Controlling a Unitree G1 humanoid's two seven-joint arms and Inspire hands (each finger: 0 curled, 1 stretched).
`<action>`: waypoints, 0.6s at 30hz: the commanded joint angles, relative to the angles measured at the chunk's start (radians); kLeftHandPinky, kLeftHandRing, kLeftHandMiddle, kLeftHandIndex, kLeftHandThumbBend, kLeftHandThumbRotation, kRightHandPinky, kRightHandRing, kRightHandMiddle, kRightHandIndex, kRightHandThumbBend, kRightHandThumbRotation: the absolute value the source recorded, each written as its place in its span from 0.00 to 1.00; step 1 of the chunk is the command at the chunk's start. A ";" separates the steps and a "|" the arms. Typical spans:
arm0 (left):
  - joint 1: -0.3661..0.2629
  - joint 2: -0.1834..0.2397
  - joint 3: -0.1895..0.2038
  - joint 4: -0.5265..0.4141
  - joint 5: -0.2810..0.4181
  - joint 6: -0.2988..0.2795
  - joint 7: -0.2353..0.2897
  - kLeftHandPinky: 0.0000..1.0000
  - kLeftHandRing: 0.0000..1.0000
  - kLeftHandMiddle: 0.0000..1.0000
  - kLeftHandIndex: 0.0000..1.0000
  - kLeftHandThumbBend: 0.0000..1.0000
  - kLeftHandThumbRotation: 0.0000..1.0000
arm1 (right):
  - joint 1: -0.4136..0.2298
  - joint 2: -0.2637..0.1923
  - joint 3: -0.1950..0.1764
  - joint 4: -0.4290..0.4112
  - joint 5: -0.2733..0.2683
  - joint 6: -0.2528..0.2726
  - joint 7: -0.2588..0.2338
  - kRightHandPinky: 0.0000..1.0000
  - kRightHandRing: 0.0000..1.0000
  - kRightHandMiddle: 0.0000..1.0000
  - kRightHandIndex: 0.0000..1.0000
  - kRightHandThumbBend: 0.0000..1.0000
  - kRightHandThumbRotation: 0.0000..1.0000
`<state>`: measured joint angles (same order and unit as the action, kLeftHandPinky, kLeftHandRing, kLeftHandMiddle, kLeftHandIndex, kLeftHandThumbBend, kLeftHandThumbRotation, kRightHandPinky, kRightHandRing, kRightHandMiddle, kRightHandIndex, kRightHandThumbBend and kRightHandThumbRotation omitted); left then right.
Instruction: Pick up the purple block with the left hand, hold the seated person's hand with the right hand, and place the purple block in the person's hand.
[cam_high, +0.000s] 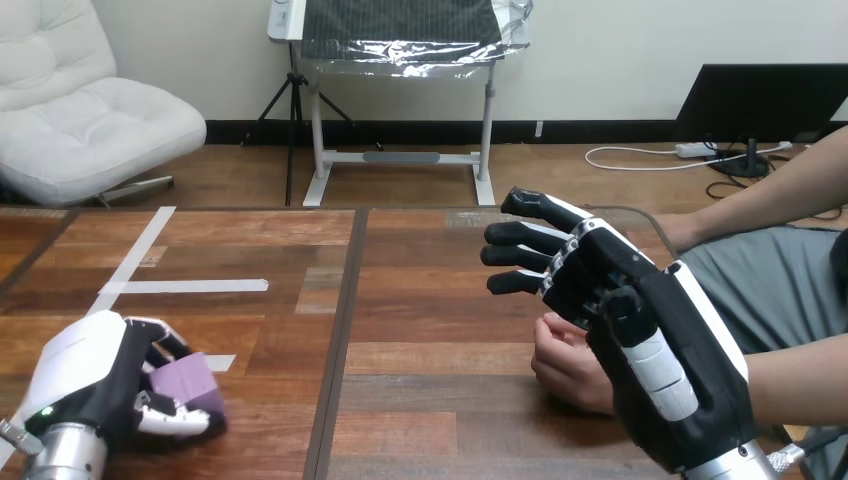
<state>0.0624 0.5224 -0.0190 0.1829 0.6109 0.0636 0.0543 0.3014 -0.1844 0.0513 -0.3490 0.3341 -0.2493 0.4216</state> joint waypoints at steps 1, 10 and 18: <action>-0.018 -0.022 0.038 -0.126 -0.050 -0.022 0.018 0.40 0.43 0.48 0.50 0.69 0.00 | -0.083 -0.004 -0.033 0.009 -0.025 -0.028 -0.013 0.69 0.75 0.77 0.81 0.95 0.78; 0.029 -0.062 0.074 -0.270 -0.135 -0.039 0.019 0.29 0.35 0.44 0.48 0.66 0.00 | -0.115 -0.028 -0.064 0.051 -0.111 -0.039 -0.031 0.68 0.75 0.77 0.81 0.93 0.82; 0.058 -0.107 0.102 -0.374 -0.212 -0.064 0.023 0.31 0.38 0.44 0.46 0.64 0.00 | -0.151 -0.050 -0.091 0.095 -0.141 -0.050 -0.029 0.69 0.77 0.78 0.81 0.91 0.79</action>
<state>0.1465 0.4424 0.0285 -0.0459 0.4447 0.0487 0.0549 0.2494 -0.2091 -0.0025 -0.2877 0.2119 -0.2602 0.4053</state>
